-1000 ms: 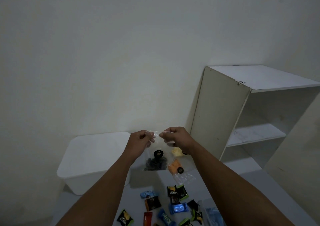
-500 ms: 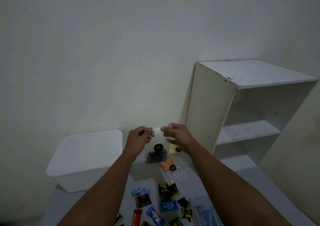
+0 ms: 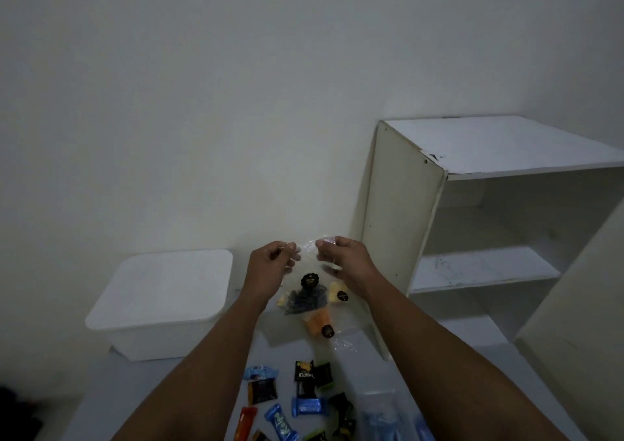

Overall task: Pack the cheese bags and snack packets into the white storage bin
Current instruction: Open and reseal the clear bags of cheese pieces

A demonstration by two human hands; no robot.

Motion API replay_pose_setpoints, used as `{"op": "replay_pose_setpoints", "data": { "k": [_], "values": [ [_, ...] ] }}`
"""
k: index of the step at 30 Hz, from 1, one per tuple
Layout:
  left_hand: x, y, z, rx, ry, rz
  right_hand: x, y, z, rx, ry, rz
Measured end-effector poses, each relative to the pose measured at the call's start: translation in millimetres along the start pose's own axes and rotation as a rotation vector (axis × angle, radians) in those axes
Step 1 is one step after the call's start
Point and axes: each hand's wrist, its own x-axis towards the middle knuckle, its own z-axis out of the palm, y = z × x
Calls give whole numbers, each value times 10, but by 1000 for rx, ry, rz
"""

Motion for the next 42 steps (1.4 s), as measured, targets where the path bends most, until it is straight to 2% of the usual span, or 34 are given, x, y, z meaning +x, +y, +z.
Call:
{"op": "replay_pose_setpoints", "data": {
  "k": [8,13,29,36,42],
  "values": [
    [-5,44,192,-3,74,20,107,-103,-150,-41,-50,-46],
    [-18,63,287,-3,123,22,160,-147,-251,-13,-112,-9],
    [-86,127,575,16,127,-4,217,-187,-507,56,-87,-43],
    [-39,49,549,196,212,125,185,-172,-651,21,-192,-18],
    [-90,70,600,182,146,74,162,-150,-630,-102,-258,-26]
  ]
}}
